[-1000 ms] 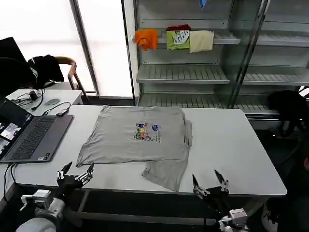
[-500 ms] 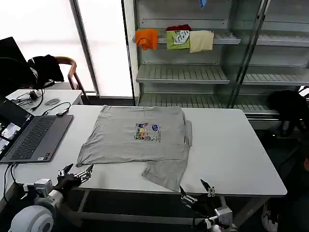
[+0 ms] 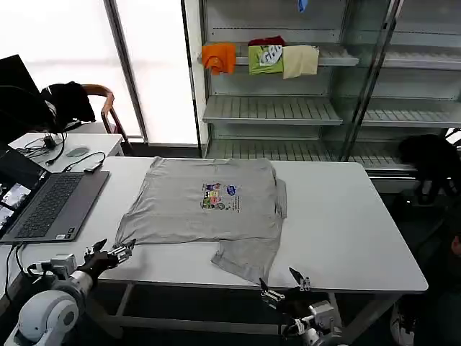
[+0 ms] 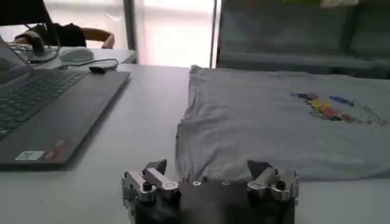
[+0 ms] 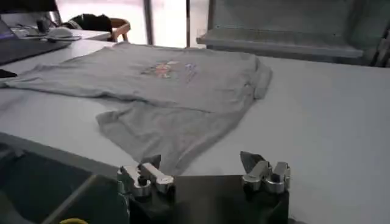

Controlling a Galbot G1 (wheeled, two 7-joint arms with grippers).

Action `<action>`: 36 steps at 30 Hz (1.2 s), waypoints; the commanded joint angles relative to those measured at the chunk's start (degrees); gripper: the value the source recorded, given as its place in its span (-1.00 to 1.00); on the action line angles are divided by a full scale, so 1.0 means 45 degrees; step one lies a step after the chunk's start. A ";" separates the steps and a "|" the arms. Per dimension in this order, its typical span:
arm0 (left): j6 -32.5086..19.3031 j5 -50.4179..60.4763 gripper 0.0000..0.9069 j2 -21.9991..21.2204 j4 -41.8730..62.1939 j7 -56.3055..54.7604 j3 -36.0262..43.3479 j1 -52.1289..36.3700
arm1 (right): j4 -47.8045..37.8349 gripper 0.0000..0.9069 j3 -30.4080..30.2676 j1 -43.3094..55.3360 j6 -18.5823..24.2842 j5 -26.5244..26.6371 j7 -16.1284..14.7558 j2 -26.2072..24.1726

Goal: Fold and organize the clothes.

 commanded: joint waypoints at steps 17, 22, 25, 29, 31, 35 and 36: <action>-0.0095 -0.0085 0.22 -0.0076 0.0985 0.0214 0.0143 -0.0515 | -0.1045 -0.22 -0.0742 0.0966 -0.0249 -0.0040 -0.0071 0.0428; -0.0193 -0.0082 -0.91 -0.0126 0.1034 0.0348 0.0192 -0.0457 | -0.1193 -0.58 -0.0886 0.1108 -0.0264 -0.0051 -0.0089 0.0492; -0.0235 -0.0089 -0.93 -0.0150 0.0969 0.0419 0.0209 -0.0422 | -0.1198 -0.78 -0.0889 0.1143 -0.0248 -0.0051 -0.0108 0.0463; -0.0244 -0.0107 -0.96 -0.0140 0.0929 0.0496 0.0212 -0.0471 | -0.1170 -0.91 -0.0863 0.1200 -0.0229 -0.0050 -0.0117 0.0442; -0.0279 -0.0116 -0.96 -0.0134 0.0912 0.0567 0.0216 -0.0474 | -0.1172 -0.91 -0.0850 0.1197 -0.0203 -0.0049 -0.0118 0.0440; -0.0390 -0.0111 -0.96 -0.0159 0.0886 0.0671 0.0229 -0.0457 | -0.1229 -1.00 -0.0854 0.1195 -0.0144 -0.0053 -0.0130 0.0442; -0.0438 -0.0107 -0.96 -0.0173 0.0890 0.0696 0.0236 -0.0445 | -0.1240 -1.00 -0.0855 0.1188 -0.0132 -0.0055 -0.0133 0.0449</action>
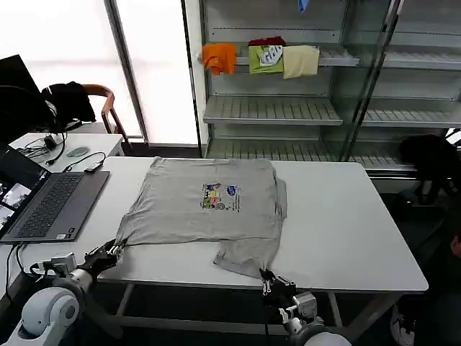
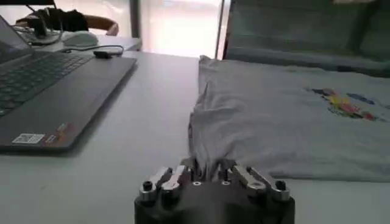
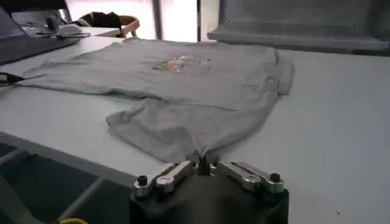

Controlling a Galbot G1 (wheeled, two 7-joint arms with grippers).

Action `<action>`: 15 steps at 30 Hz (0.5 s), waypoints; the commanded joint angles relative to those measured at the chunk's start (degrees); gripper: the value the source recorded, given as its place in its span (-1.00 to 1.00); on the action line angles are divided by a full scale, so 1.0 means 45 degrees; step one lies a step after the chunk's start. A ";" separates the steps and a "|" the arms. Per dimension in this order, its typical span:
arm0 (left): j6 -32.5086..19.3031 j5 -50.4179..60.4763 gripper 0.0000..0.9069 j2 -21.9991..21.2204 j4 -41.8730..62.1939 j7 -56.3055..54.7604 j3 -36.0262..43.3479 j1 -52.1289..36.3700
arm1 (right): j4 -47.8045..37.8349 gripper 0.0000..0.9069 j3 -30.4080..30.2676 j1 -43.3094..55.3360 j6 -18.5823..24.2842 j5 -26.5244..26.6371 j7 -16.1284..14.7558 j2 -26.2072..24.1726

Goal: Fold and organize the clothes.

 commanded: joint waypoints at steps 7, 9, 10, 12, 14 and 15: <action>-0.0466 -0.0012 -0.98 0.0042 -0.0211 0.0172 -0.0002 0.0074 | 0.0073 -1.00 0.0091 -0.0011 0.0252 -0.0043 -0.0126 -0.0048; -0.0563 -0.0024 -0.98 0.0062 -0.0309 0.0132 -0.0029 0.0051 | 0.0123 -1.00 0.0125 -0.0027 0.0331 -0.0072 -0.0133 -0.0063; -0.0615 -0.0044 -0.98 0.0065 -0.0348 0.0096 -0.0049 0.0029 | 0.0171 -1.00 0.0174 -0.0048 0.0518 -0.0141 -0.0149 -0.0079; -0.0712 -0.0264 -0.98 0.0078 -0.0523 -0.0010 -0.0120 -0.0063 | 0.0356 -1.00 0.0269 -0.0104 0.0715 -0.0235 -0.0166 -0.0109; -0.0717 -0.0555 -0.98 0.0122 -0.0760 -0.0140 -0.0193 -0.0223 | 0.0626 -1.00 0.0455 -0.0106 0.0864 -0.0238 -0.0223 -0.0164; -0.0715 -0.0692 -0.98 0.0167 -0.0862 -0.0208 -0.0202 -0.0322 | 0.0756 -1.00 0.0527 -0.0067 0.0977 -0.0265 -0.0263 -0.0192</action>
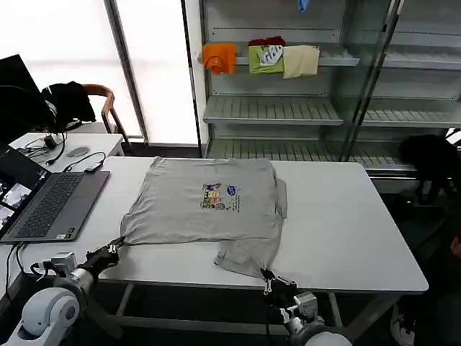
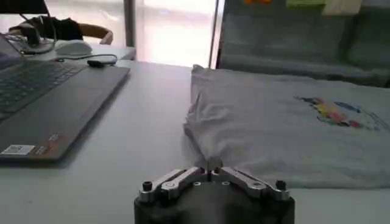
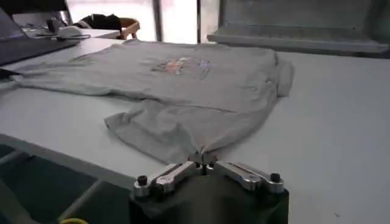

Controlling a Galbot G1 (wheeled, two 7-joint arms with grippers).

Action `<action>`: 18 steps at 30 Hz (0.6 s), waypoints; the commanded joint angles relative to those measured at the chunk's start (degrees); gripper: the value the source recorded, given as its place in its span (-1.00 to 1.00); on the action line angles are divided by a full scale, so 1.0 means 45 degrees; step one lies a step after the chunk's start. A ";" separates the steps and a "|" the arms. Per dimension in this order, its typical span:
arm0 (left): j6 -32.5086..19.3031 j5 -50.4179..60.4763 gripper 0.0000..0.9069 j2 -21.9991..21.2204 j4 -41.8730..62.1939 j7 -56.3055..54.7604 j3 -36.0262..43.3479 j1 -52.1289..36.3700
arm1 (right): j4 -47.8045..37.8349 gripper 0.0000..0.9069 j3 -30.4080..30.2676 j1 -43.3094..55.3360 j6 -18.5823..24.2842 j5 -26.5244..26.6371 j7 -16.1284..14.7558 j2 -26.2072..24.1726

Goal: Fold and organize the clothes.

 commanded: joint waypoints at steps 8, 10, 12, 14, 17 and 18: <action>-0.0335 -0.1189 -0.98 0.0251 -0.0626 -0.0702 0.0317 -0.1747 | 0.0441 -1.00 0.1048 0.1262 0.0566 0.0257 -0.0196 -0.0055; -0.0338 -0.1220 -0.98 0.0198 -0.0557 -0.0825 0.0497 -0.2135 | 0.0381 -1.00 0.1108 0.1530 0.0518 0.0401 -0.0205 -0.0064; -0.0320 -0.1237 -0.98 0.0076 -0.0361 -0.1035 0.0722 -0.2729 | 0.0233 -1.00 0.1181 0.2056 0.0336 0.0647 -0.0203 -0.0067; -0.0272 -0.1263 -0.98 -0.0066 -0.0145 -0.1328 0.1056 -0.3490 | -0.0154 -1.00 0.1224 0.2864 0.0123 0.0927 -0.0140 -0.0014; -0.0237 -0.1224 -0.98 -0.0245 0.0278 -0.1658 0.1566 -0.4365 | -0.0673 -1.00 0.1239 0.3861 -0.0036 0.1239 -0.0045 0.0042; -0.0222 -0.1193 -0.98 -0.0338 0.0533 -0.1829 0.1789 -0.4764 | -0.0790 -1.00 0.1216 0.4192 -0.0064 0.1298 -0.0014 0.0059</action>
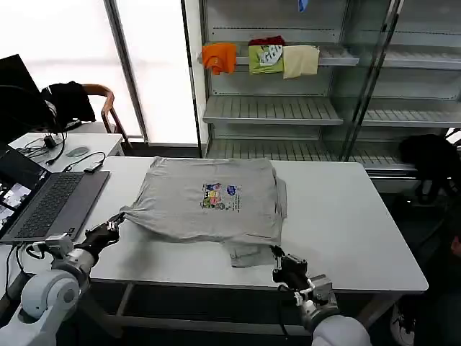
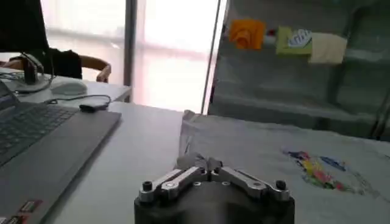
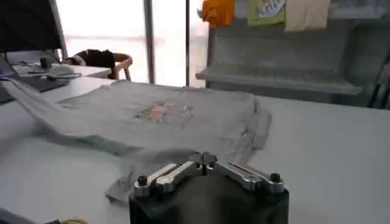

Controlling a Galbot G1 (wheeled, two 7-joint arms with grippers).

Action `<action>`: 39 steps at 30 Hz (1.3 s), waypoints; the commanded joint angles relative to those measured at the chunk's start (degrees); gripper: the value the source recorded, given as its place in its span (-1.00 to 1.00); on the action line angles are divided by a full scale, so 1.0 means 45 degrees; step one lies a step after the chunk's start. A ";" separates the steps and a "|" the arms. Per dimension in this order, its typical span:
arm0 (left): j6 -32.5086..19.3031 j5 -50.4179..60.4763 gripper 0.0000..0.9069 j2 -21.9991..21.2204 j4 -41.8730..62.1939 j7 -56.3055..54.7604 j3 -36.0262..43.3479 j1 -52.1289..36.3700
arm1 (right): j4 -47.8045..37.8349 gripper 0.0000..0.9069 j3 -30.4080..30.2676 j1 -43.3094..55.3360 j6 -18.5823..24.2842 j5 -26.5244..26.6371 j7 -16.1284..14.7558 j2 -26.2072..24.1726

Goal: Fold and organize the clothes.

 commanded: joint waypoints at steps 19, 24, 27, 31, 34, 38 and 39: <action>0.0181 0.1203 -0.96 -0.1716 0.4328 -0.2117 0.2895 -0.5518 | -0.6023 -1.00 -0.0703 0.6577 0.0045 0.0467 -0.0878 0.0395; 0.0130 0.1253 -0.98 -0.1762 0.4680 -0.2034 0.3025 -0.5775 | -0.6946 -1.00 -0.0764 0.6897 0.0751 0.0135 -0.1561 0.0423; 0.0091 0.1331 -0.98 -0.1847 0.4883 -0.2026 0.3097 -0.5882 | -0.7191 -1.00 -0.0774 0.6977 0.0981 0.0046 -0.1745 0.0450; -0.0043 0.1401 -0.96 -0.1899 0.5137 -0.1991 0.3099 -0.5950 | -0.7424 -1.00 -0.0769 0.7053 0.1531 0.0069 -0.1902 0.0500; -0.0097 0.1455 -0.96 -0.1873 0.5208 -0.1891 0.3067 -0.5876 | -0.7349 -1.00 -0.0768 0.6927 0.1661 0.0115 -0.2136 0.0472; -0.0118 0.1601 -0.96 -0.1778 0.5164 -0.1425 0.2986 -0.5560 | -0.7196 -1.00 -0.0778 0.6565 0.1688 0.0097 -0.2187 0.0427; -0.0150 0.1706 -0.96 -0.1742 0.5163 -0.1245 0.2987 -0.5406 | -0.7182 -1.00 -0.0769 0.6481 0.1702 0.0097 -0.2204 0.0414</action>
